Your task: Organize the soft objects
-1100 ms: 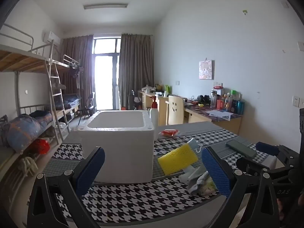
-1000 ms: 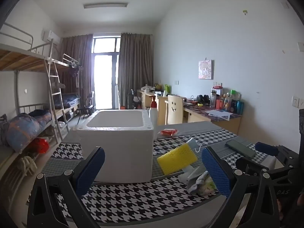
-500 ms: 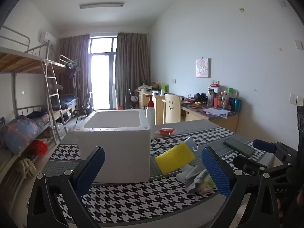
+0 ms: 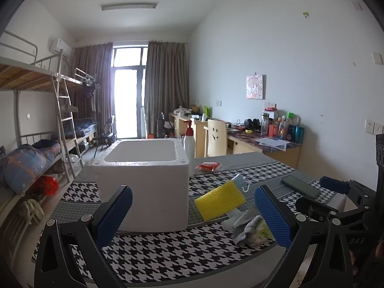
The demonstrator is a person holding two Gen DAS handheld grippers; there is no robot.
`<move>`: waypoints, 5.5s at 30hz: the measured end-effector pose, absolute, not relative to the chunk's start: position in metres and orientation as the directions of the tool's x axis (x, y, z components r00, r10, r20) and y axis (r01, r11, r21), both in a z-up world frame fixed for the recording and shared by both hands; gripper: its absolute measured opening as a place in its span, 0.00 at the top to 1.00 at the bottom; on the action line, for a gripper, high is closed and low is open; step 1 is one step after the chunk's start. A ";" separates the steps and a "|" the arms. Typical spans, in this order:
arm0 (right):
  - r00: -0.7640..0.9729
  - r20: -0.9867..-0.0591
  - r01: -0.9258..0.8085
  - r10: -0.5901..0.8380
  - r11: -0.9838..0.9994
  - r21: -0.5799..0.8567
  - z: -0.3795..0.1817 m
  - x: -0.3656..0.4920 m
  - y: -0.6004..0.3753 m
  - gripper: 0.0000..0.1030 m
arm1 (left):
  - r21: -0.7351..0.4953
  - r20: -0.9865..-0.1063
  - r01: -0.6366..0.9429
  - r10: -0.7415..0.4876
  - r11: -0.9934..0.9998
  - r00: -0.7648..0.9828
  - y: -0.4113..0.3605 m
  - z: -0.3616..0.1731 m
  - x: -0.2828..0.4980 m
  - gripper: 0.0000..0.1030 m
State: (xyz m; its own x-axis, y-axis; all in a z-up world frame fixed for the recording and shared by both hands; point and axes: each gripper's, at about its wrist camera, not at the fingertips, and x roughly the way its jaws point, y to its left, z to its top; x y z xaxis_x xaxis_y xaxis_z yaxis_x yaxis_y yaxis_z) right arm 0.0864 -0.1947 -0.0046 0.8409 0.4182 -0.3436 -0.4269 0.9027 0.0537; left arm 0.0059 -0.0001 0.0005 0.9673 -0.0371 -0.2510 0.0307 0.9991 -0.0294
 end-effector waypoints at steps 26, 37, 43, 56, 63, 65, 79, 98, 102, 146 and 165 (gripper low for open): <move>0.842 -0.343 -0.430 0.417 0.902 0.040 -0.002 0.086 -0.191 0.01 | -0.029 -0.267 0.021 -0.028 0.999 0.963 0.004 0.000 0.008 0.01; 0.838 -0.354 -0.429 0.415 0.902 0.041 -0.003 0.090 -0.190 0.01 | -0.022 -0.283 0.021 -0.026 1.000 0.959 0.002 -0.003 0.017 0.01; 0.836 -0.368 -0.420 0.407 0.906 0.046 -0.005 0.098 -0.193 0.01 | -0.028 -0.309 0.055 -0.061 0.998 0.949 0.000 -0.005 0.028 0.01; 0.820 -0.432 -0.390 0.375 0.919 0.058 -0.021 0.117 -0.202 0.01 | -0.018 -0.379 0.113 -0.111 0.993 0.919 -0.016 -0.020 0.052 0.01; 0.810 -0.457 -0.380 0.368 0.922 0.069 -0.029 0.125 -0.207 0.01 | -0.014 -0.403 0.148 -0.141 0.989 0.904 -0.023 -0.026 0.062 0.01; 0.807 -0.464 -0.379 0.365 0.923 0.067 -0.030 0.126 -0.208 0.01 | -0.016 -0.416 0.162 -0.154 0.987 0.896 -0.025 -0.029 0.065 0.01; 0.774 -0.530 -0.361 0.347 0.929 0.080 -0.053 0.137 -0.216 0.01 | -0.024 -0.516 0.244 -0.221 0.970 0.828 -0.044 -0.054 0.087 0.01; 0.712 -0.608 -0.375 0.351 0.922 0.092 -0.076 0.151 -0.219 0.18 | 0.012 -0.632 0.374 -0.283 0.927 0.721 -0.066 -0.092 0.125 0.16; 0.690 -0.624 -0.386 0.367 0.916 0.112 -0.081 0.156 -0.221 0.23 | -0.011 -0.645 0.375 -0.293 0.927 0.705 -0.066 -0.096 0.133 0.25; 0.637 -0.608 -0.470 0.474 0.864 0.180 -0.073 0.142 -0.219 0.78 | -0.079 -0.605 0.441 -0.395 0.894 0.691 -0.068 -0.074 0.128 0.92; 0.742 -0.501 -0.439 0.445 0.888 0.138 -0.028 0.125 -0.217 0.78 | -0.082 -0.451 0.354 -0.351 0.932 0.821 -0.036 -0.012 0.092 0.92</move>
